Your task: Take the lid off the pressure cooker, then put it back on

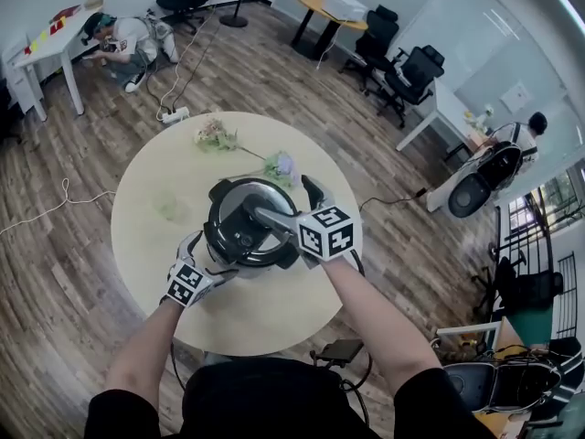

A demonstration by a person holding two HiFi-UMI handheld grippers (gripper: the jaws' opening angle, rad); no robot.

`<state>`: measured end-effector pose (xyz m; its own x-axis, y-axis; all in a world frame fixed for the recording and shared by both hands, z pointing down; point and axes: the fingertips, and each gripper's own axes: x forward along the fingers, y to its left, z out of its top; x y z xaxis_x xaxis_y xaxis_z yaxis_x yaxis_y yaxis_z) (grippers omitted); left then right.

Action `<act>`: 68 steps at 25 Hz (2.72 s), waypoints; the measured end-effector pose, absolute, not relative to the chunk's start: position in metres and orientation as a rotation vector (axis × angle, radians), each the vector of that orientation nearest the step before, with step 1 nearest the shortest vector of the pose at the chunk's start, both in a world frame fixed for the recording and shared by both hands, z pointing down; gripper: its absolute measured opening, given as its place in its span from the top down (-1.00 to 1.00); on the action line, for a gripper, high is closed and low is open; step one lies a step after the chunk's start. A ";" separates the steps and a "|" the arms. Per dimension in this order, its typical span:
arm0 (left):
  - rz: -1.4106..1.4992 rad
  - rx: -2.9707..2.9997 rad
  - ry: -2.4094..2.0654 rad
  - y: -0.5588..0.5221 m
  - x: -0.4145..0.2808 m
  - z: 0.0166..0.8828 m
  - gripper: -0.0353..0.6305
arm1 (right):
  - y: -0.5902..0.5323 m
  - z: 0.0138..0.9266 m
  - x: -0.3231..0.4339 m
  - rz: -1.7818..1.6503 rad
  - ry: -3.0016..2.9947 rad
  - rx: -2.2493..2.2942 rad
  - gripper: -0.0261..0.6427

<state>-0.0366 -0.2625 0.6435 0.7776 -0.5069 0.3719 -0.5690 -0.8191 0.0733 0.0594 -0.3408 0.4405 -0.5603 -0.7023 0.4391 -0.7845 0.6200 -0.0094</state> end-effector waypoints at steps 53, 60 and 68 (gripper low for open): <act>0.534 2.824 -0.816 -0.266 -0.023 0.664 -0.88 | -0.352 0.577 0.015 0.609 -1.565 0.610 0.06; 0.535 2.815 -0.821 -0.267 -0.022 0.663 -0.88 | -0.355 0.577 0.021 0.734 -1.521 0.741 0.06; 0.531 2.817 -0.820 -0.265 -0.021 0.662 -0.88 | -0.357 0.577 0.032 0.938 -1.445 0.954 0.06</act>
